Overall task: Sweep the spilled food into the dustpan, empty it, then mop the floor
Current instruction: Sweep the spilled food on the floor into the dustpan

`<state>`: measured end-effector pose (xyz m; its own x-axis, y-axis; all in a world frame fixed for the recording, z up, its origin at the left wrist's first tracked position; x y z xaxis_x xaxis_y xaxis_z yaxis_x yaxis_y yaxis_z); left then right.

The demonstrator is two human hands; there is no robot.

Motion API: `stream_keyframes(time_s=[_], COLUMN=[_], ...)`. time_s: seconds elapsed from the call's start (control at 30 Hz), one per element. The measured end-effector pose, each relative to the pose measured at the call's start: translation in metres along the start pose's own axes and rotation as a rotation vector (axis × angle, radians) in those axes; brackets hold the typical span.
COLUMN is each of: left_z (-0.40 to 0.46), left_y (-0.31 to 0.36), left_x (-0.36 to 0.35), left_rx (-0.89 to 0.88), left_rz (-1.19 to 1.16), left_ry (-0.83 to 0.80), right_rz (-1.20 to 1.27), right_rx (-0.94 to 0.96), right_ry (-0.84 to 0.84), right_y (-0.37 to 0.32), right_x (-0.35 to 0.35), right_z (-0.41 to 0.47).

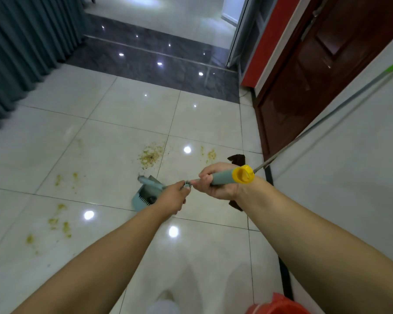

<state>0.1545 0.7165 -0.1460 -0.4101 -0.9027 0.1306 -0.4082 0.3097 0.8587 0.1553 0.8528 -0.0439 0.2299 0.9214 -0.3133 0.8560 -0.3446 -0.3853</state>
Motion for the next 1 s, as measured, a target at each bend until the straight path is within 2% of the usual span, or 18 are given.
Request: stream_keyframes(time_s=[0.17, 0.27, 0.43, 0.67, 0.8, 1.0], left_z=[0.005, 0.006, -0.002, -0.005, 0.006, 0.029], left_y=[0.004, -0.004, -0.023, -0.026, -0.024, -0.025], left_x=[0.02, 0.032, 0.038, 0.029, 0.017, -0.007], left_rx=[-0.024, -0.026, 0.003, 0.042, 0.097, 0.11], left_rz=[0.015, 0.009, -0.012, -0.114, -0.144, -0.131], left_ry=[0.147, 0.237, 0.286, 0.38, 0.411, 0.492], right_rz=[-0.234, -0.241, -0.294, 0.081, 0.238, 0.43], right_rx=[0.053, 0.052, -0.012, 0.01, 0.011, -0.109], right_ry=[-0.034, -0.004, 0.096, 0.077, 0.15, 0.266], right_y=[0.006, 0.008, 0.005, -0.003, -0.01, -0.002], right_x=[-0.025, -0.027, -0.006, 0.044, 0.092, 0.163], right_z=[0.012, 0.025, 0.052, 0.067, 0.071, 0.077])
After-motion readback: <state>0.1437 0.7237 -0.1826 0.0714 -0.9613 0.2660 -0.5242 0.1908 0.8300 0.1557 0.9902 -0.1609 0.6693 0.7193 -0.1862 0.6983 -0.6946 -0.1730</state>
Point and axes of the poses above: each hand's wrist, its own z-axis towards the middle knuckle, its own x-axis out of the back of the hand, y = z × x, the point moved 1 cm from there along z, towards the middle knuckle, and after that the axes turned 5 degrees about -z, right-handed, at the moved point
